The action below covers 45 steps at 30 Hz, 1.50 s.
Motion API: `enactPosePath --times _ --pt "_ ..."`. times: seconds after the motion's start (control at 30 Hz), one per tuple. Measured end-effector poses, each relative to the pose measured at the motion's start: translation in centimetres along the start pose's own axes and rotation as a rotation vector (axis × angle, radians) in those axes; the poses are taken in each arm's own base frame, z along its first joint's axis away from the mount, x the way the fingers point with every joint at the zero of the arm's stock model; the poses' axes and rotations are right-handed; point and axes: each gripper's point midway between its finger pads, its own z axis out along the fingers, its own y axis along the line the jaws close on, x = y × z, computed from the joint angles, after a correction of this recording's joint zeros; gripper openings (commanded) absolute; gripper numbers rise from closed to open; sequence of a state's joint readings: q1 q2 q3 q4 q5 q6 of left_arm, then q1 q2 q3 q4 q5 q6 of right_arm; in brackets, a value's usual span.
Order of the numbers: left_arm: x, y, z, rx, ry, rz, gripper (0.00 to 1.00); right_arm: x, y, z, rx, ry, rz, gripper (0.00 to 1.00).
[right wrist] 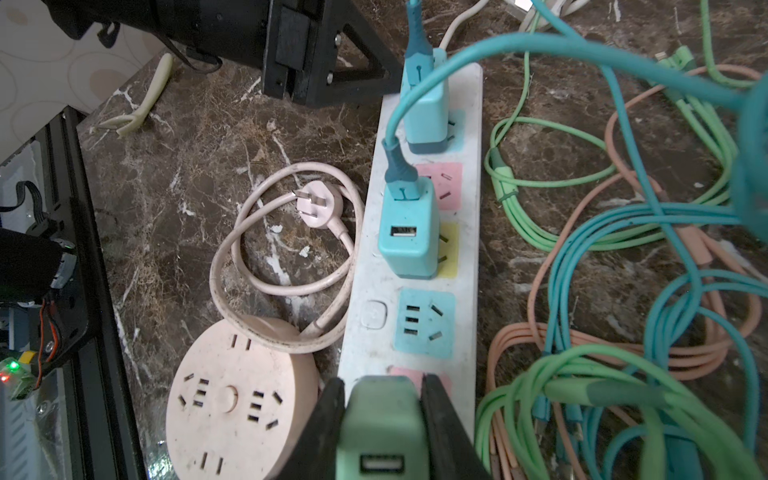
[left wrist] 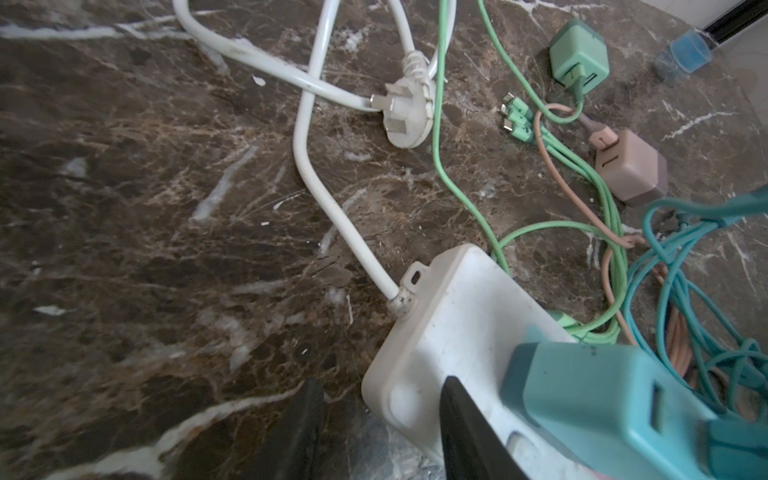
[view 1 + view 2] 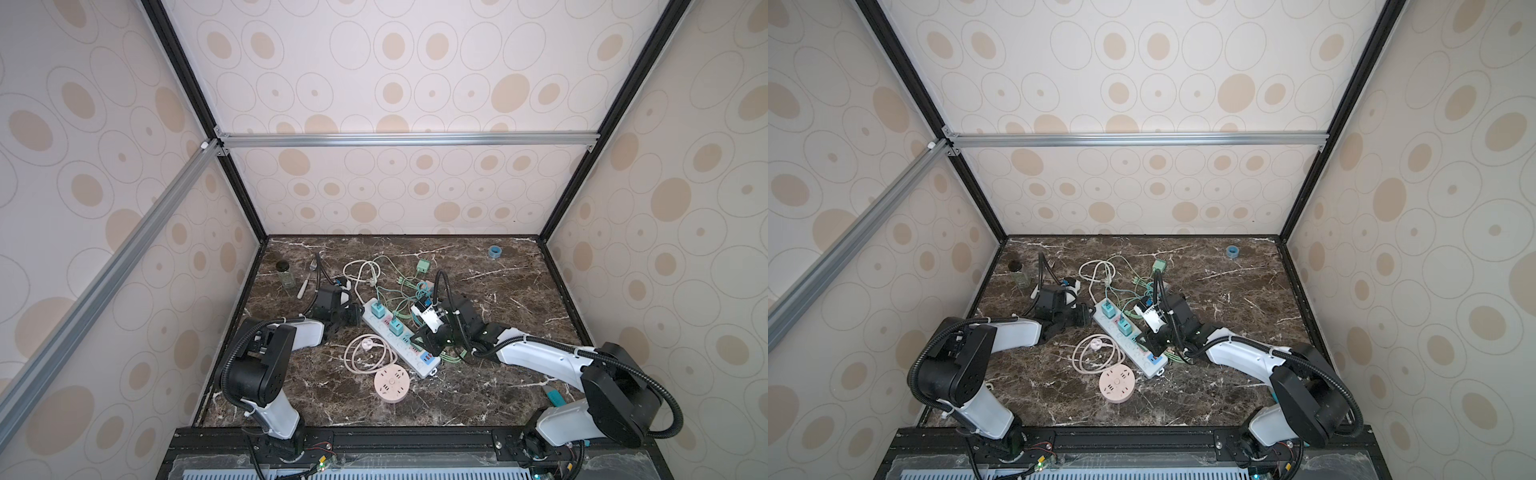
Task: Insert the plug
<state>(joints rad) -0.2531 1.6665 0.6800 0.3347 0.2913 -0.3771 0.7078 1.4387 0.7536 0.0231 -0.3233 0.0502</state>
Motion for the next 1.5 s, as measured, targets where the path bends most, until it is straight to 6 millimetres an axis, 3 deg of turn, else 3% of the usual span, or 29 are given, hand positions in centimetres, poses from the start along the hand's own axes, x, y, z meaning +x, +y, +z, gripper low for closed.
enactPosePath --times 0.7,1.5 --pt "0.1 -0.2 0.0 0.020 0.006 -0.005 0.45 0.5 -0.5 1.3 0.003 0.042 -0.041 0.07" --pt "0.0 0.0 -0.1 0.030 0.007 -0.014 0.45 0.9 -0.7 1.5 0.010 0.067 -0.057 0.07"
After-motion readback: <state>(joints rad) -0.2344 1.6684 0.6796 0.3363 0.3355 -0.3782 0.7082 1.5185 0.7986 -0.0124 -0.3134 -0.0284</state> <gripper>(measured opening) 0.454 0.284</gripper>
